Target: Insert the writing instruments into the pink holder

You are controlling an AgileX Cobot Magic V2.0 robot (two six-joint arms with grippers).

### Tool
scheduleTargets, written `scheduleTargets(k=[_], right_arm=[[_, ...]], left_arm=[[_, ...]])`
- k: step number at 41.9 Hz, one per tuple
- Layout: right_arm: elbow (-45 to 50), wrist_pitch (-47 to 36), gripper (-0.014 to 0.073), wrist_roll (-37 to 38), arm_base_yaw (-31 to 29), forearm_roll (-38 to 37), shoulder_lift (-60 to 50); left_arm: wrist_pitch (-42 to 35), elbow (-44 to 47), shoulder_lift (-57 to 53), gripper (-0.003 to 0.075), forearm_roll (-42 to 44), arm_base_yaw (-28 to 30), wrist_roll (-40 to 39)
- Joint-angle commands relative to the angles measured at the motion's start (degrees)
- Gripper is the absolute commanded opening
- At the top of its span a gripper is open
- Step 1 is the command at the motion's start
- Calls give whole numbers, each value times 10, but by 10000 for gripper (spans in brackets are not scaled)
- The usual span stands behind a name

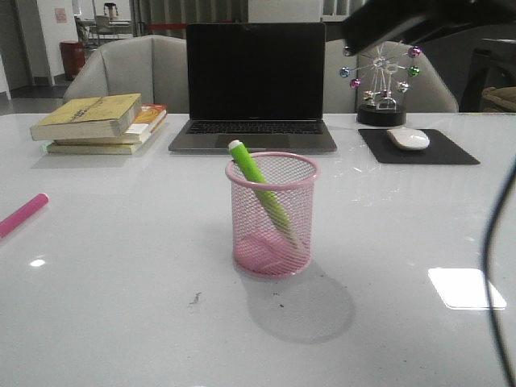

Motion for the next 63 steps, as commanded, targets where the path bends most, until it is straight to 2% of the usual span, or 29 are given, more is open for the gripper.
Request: scheduleTargets(k=[1, 8, 13, 20, 25, 38, 42, 53, 63], right_arm=[[-14, 71, 477, -2, -1, -13, -70], [-14, 185, 477, -2, -1, -13, -139], [-14, 234, 477, -2, -1, -13, -171], [-14, 240, 477, -2, -1, -13, -185], [-14, 241, 477, -2, -1, -13, -183], [-14, 241, 477, -2, -1, -13, -183], [-14, 241, 477, -2, -1, -13, -183], [-14, 241, 477, -2, -1, -13, -183], [-14, 241, 477, -2, -1, -13, -183]], left_arm=[[-40, -19, -2, 563, -4, -5, -1], [-41, -19, -2, 562, -4, -5, -1], [-38, -19, -2, 562, -4, -5, -1], [5, -25, 7, 562, -3, 4, -2], [58, -53, 40, 562, 3, 39, -6], [86, -154, 228, 562, 6, 198, -6], [90, -194, 294, 562, 6, 227, -6], [90, -299, 464, 562, 20, 239, -6], [92, -379, 573, 562, 20, 238, -3]])
